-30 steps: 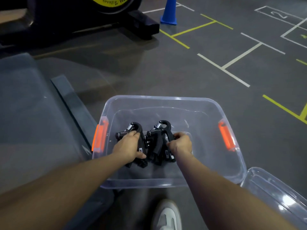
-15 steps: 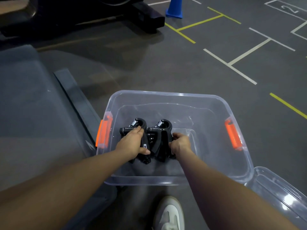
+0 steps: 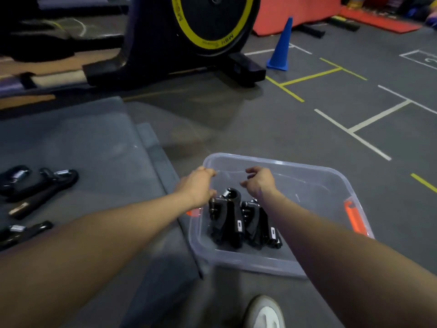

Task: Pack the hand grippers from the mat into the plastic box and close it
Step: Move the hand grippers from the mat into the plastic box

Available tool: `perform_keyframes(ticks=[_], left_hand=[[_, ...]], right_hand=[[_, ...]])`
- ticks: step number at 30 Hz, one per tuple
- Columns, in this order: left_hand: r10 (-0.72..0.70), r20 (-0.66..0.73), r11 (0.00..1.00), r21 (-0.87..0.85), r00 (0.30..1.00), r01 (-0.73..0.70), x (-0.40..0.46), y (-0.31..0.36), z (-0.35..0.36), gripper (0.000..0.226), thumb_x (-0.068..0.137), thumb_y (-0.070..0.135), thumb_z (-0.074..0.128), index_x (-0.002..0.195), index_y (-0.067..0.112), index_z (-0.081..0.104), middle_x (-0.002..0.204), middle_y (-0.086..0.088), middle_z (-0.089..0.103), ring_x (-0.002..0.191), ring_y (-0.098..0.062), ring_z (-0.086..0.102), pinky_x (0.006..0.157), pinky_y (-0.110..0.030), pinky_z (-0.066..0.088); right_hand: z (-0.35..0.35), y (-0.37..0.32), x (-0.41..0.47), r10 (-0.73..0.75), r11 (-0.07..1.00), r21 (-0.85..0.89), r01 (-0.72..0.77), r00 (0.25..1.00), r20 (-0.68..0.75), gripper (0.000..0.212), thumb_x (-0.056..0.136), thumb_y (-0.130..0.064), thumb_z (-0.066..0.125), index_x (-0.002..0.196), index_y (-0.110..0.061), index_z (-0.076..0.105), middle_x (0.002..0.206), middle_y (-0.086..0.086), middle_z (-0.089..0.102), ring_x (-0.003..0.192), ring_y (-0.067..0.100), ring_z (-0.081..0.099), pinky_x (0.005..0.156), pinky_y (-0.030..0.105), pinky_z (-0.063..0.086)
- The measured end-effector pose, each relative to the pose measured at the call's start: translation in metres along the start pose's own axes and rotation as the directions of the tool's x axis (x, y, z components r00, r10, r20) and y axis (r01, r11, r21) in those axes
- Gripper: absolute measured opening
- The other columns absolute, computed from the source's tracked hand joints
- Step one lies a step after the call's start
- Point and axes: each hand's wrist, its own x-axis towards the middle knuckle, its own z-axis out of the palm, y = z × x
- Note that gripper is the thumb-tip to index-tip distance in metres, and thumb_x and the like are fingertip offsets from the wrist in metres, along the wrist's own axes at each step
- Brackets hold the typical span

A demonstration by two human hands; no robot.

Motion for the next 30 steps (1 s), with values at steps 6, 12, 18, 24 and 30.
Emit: perform_keyframes(ticks=[6,12,18,24,30], left_hand=[[-0.172,-0.149,0.985,-0.039,0.974,0.168,-0.047,-0.073,-0.078,0.050,0.084,0.021,0.065,0.131,0.013,0.049,0.135,-0.010,0.048,0.124,-0.028,0.050,0.106,-0.039,0.040],[-0.379,-0.263,0.925,-0.067,0.887,0.375,-0.102,-0.157,-0.131,0.050,0.083,0.024,0.066,0.129,0.015,0.050,0.135,-0.008,0.051,0.121,-0.028,0.052,0.102,-0.037,0.043],[-0.567,-0.312,0.823,-0.236,0.762,0.516,-0.139,-0.218,-0.106,0.044,0.085,0.021,0.062,0.127,0.018,0.051,0.134,-0.007,0.046,0.124,-0.028,0.049,0.101,-0.039,0.043],[-0.578,-0.261,0.815,-0.145,0.773,0.561,-0.139,-0.264,-0.088,0.052,0.085,0.021,0.063,0.134,0.019,0.045,0.137,-0.004,0.044,0.128,-0.026,0.044,0.104,-0.039,0.041],[-0.598,-0.192,0.799,-0.075,0.778,0.596,-0.151,-0.284,-0.075,0.060,0.080,0.030,0.070,0.132,0.017,0.046,0.131,-0.006,0.045,0.127,-0.027,0.042,0.104,-0.041,0.041]], right_hand=[[0.066,-0.093,-0.026,-0.261,0.955,-0.105,0.277,0.954,0.145,0.050,0.077,-0.002,0.072,0.123,0.002,0.055,0.116,0.017,0.062,0.093,0.016,0.051,0.101,0.035,0.046],[0.158,-0.156,-0.065,-0.342,0.922,-0.075,0.380,0.890,0.302,0.048,0.077,-0.006,0.073,0.122,-0.002,0.056,0.123,0.016,0.061,0.110,0.026,0.060,0.102,0.030,0.045],[0.236,-0.138,-0.095,-0.263,0.954,-0.018,0.299,0.866,0.425,0.021,0.084,0.003,0.061,0.105,-0.002,0.059,0.084,0.004,0.048,0.083,0.019,0.048,0.088,0.033,0.047],[0.284,-0.111,-0.093,-0.291,0.888,-0.177,0.424,0.817,0.497,0.051,0.080,-0.003,0.070,0.128,-0.001,0.052,0.099,0.007,0.053,0.090,0.015,0.048,0.083,0.030,0.047],[0.314,-0.103,-0.102,-0.317,0.821,-0.226,0.525,0.747,0.584,0.048,0.080,-0.008,0.071,0.125,-0.004,0.056,0.121,0.015,0.063,0.094,0.017,0.055,0.096,0.026,0.043]])
